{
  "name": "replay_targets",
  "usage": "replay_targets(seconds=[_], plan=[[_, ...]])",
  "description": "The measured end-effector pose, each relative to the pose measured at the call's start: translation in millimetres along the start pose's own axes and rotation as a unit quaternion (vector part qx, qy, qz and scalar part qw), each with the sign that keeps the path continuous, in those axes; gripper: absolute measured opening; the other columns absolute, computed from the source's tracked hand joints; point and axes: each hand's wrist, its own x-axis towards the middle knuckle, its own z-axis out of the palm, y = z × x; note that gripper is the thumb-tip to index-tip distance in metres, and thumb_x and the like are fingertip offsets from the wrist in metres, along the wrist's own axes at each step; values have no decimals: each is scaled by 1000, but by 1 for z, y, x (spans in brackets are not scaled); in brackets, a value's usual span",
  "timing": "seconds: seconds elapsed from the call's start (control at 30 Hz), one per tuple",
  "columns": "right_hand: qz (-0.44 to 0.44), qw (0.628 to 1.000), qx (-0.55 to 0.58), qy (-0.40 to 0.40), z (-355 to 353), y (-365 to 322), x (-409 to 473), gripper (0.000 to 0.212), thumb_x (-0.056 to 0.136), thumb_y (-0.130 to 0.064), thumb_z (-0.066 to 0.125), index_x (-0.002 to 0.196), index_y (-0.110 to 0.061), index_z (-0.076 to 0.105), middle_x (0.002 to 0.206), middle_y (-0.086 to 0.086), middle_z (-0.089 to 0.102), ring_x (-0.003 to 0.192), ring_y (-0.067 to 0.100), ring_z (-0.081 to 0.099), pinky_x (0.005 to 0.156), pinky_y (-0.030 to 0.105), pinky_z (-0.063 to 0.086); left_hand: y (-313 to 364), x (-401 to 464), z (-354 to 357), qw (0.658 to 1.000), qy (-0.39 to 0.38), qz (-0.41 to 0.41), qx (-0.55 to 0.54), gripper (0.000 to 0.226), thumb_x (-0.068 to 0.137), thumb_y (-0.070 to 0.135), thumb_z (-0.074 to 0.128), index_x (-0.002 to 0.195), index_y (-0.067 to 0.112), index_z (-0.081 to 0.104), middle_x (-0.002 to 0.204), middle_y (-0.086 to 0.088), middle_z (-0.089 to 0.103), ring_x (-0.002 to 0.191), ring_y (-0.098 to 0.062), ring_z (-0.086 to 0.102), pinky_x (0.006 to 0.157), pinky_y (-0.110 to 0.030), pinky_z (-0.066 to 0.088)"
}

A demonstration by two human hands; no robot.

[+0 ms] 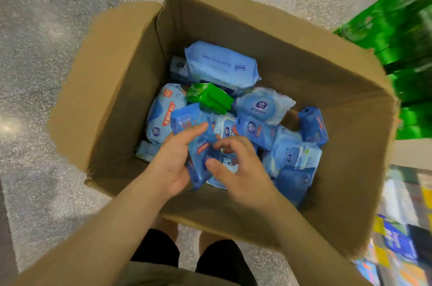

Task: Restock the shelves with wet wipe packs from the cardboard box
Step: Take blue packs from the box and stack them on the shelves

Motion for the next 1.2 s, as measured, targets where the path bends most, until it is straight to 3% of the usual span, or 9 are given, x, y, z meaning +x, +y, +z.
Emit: replay_targets(seconds=[0.13, 0.23, 0.3, 0.43, 0.57, 0.73, 0.87, 1.07, 1.2], plan=[[114, 969, -188, 113, -31, 73, 38, 45, 83, -31, 79, 121, -15, 61, 123, 10, 53, 120, 30, 51, 104, 43, 43, -2, 13, -10, 999, 35, -4, 12, 24, 90, 23, 62, 106, 8, 71, 104, -18, 68, 91, -32, 66, 99, -49, 49], [148, 939, -305, 61, -37, 112, 76, 73, 74, -24, 81, 137, -8, 49, 132, 18, 50, 126, 41, 45, 107, 47, 39, -2, 19, -15, 1000, 25, -13, 8, 22, 90, 23, 60, 87, 13, 79, 98, -14, 73, 95, -33, 66, 102, -50, 48], [137, 930, -339, 25, -29, 129, 93, 89, 73, -23, 83, 148, -7, 37, 142, 17, 44, 134, 39, 40, 113, 46, 35, -2, 23, -19, 999, 27, -22, -6, 25, 89, 25, 60, 98, 11, 79, 108, -17, 72, 109, -39, 64, 106, -56, 44], [138, 902, -408, -9, -16, 141, 115, 110, 73, -42, 84, 158, -14, 20, 154, 12, 31, 139, 37, 32, 112, 49, 34, -1, 26, -27, 999, 40, -26, -11, 40, 87, 28, 60, 119, 5, 69, 124, -25, 64, 120, -45, 57, 105, -60, 42], [182, 890, -416, -34, -23, 127, 120, 97, 66, -56, 82, 141, -16, 36, 143, 14, 37, 135, 38, 31, 111, 48, 29, 3, 21, -27, 999, 31, -9, 3, 48, 81, 29, 62, 122, 5, 65, 111, -22, 67, 104, -41, 61, 99, -56, 48], [171, 971, -137, 101, -29, 76, 69, 75, 69, -39, 88, 121, -7, 44, 123, 10, 46, 117, 29, 48, 94, 34, 40, 10, 10, -22, 999, 15, -4, 37, 56, 74, 40, 69, 120, 8, 69, 118, -20, 67, 109, -39, 62, 105, -55, 45], [200, 963, 109, 144, -24, -1, 31, 57, 75, -38, 86, 113, -18, 49, 101, -7, 61, 85, 2, 60, 66, 17, 44, 1, 2, -5, 993, -19, -4, 113, 53, 79, 40, 67, 126, 15, 66, 121, -16, 70, 111, -34, 66, 98, -49, 52], [290, 910, 293, 45, -18, -40, 16, 89, 52, -93, 69, 116, -32, 64, 115, -9, 73, 105, 13, 71, 91, 46, 59, -22, -9, 16, 978, -96, 7, 186, 39, 79, 23, 64, 117, 15, 64, 107, -9, 75, 92, -20, 74, 71, -29, 60], [267, 925, 258, 78, -42, -12, -1, 72, 77, -86, 53, 124, -32, 62, 121, -5, 70, 108, 18, 68, 90, 45, 58, -26, -6, 20, 976, -79, -23, 201, 36, 84, 2, 66, 119, 11, 65, 104, -14, 75, 90, -30, 73, 75, -46, 60]])
